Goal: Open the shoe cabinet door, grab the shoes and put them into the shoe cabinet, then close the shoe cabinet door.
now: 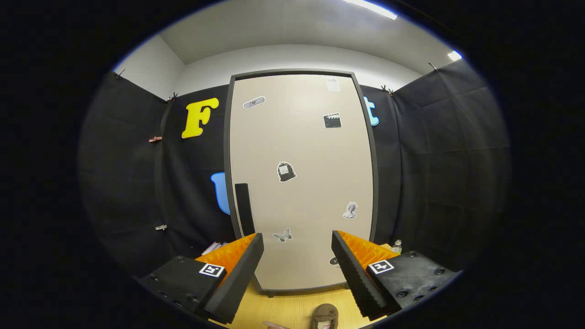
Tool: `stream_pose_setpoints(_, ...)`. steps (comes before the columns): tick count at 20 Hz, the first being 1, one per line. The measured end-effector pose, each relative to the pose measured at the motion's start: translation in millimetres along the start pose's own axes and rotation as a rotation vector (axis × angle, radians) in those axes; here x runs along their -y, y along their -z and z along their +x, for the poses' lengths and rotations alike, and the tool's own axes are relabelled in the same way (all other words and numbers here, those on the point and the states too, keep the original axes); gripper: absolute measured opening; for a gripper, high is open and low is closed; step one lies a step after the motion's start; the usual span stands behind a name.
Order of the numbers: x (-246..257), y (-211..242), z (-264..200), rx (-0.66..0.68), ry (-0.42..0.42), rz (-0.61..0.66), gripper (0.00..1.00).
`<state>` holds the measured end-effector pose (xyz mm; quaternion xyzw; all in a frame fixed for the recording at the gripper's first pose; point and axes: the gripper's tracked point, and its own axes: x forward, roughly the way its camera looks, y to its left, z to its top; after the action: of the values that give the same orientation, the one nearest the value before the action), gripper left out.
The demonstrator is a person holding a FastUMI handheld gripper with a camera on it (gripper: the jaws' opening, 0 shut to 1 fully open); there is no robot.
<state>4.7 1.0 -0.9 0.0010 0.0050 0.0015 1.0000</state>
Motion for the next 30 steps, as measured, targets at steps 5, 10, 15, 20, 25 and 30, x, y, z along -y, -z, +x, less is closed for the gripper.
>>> stream_pose_setpoints(5,-11,3,10,-0.009,-0.014,0.004,0.98)
stream_pose_setpoints(10,-41,8,28,-0.015,-0.054,0.002,0.98)
stream_pose_setpoints(15,-76,16,55,-0.016,-0.098,-0.023,0.98)
stream_pose_setpoints(20,-96,15,88,0.006,-0.116,0.01,0.98)
stream_pose_setpoints(25,-110,20,124,-0.005,-0.108,-0.006,0.98)
stream_pose_setpoints(30,-115,33,156,-0.036,-0.079,-0.014,0.97)
